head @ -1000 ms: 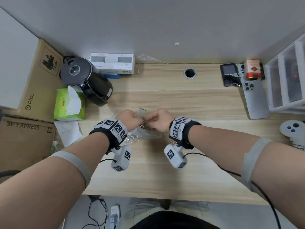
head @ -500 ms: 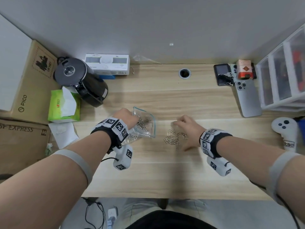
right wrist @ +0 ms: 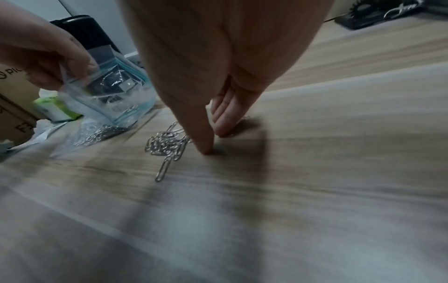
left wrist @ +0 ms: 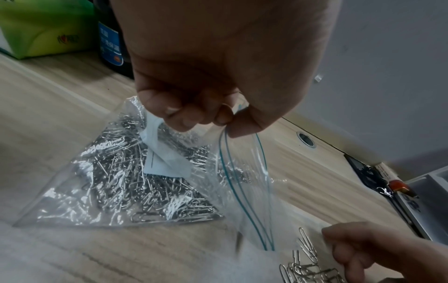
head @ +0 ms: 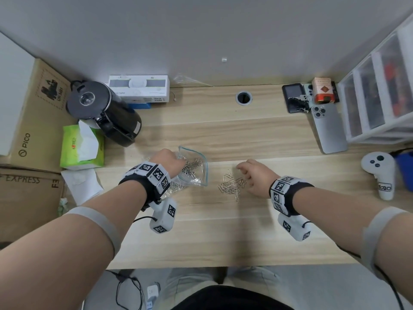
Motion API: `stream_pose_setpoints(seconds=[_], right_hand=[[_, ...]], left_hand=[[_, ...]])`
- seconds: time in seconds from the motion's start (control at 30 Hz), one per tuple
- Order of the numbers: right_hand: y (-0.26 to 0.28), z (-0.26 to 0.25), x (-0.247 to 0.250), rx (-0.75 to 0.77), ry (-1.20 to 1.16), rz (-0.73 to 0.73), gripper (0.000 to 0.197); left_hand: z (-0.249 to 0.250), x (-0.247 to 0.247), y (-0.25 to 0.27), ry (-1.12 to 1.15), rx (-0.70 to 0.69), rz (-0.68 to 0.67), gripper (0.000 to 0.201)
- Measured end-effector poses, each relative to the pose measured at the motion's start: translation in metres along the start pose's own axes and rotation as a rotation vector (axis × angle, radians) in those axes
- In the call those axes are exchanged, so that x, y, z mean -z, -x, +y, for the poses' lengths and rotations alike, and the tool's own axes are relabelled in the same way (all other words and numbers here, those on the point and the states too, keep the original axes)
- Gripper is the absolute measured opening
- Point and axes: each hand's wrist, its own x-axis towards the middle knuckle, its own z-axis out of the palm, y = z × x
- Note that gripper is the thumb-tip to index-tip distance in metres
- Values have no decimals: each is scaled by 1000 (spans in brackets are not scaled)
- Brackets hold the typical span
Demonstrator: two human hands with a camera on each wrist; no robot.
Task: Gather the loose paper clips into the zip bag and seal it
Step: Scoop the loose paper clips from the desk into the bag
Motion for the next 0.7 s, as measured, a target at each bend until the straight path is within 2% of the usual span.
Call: stream_pose_setpoints(seconds=[0.17,0.27,0.37,0.47,0.57,0.7], right_hand=[[-3,-17,-16,42,-75,-3,62],[-2,-17,-5,51,-70,35,63],[2,-3,22,-51,21,75,58],[8,16,46,-201,147,39,44],[10,24,50,-280,64,20,33],[5,11,26,-275,-105,28,28]], left_hand=[[-4,-1,1,-21,-14,-8,38],[-7,-1,1,-13,-19,-6,41],[-5,-1,2,-8,-22,-12,40],[-5,-2,2,20,-20,-34,38],[-5,-5,1,17,-25,-47,38],[-3,-6,0,15,-21,-41,39]])
